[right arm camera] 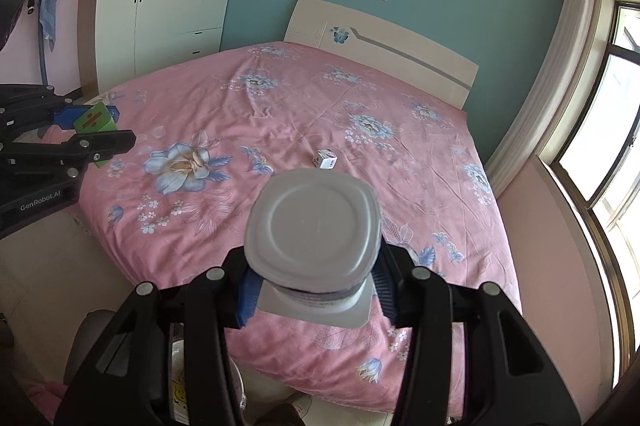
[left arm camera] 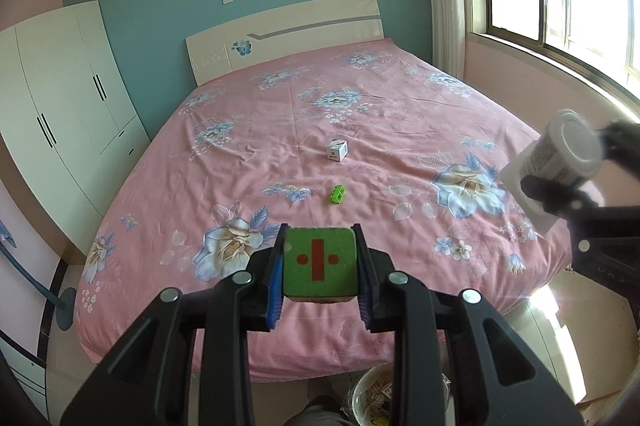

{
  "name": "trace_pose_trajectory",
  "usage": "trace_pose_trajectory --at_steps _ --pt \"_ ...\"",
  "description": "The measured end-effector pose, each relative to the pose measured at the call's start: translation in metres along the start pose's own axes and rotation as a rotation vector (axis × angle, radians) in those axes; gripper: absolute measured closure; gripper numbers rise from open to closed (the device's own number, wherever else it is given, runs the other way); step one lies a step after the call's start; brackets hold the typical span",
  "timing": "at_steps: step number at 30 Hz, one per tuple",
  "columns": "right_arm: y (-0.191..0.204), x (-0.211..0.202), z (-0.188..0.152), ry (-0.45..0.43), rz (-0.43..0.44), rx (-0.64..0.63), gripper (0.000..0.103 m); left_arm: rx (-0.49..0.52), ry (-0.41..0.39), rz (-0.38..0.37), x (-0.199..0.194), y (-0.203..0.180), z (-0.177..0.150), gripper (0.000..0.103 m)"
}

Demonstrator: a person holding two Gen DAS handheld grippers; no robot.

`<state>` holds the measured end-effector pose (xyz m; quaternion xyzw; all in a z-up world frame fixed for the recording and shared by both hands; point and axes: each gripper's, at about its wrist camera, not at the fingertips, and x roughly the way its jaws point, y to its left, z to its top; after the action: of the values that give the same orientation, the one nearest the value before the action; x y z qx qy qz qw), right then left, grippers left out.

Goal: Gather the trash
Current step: 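Carry the green block and white cup to the trash bin with both tools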

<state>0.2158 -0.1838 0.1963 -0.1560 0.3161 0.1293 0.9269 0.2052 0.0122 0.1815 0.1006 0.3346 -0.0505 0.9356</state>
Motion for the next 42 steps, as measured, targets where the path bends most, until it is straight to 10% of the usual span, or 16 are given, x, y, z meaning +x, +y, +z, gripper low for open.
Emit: trace_pose_trajectory --at_steps 42 --pt "0.115 0.137 -0.248 0.443 0.272 0.051 0.054 0.093 0.54 -0.187 0.155 -0.077 -0.254 0.071"
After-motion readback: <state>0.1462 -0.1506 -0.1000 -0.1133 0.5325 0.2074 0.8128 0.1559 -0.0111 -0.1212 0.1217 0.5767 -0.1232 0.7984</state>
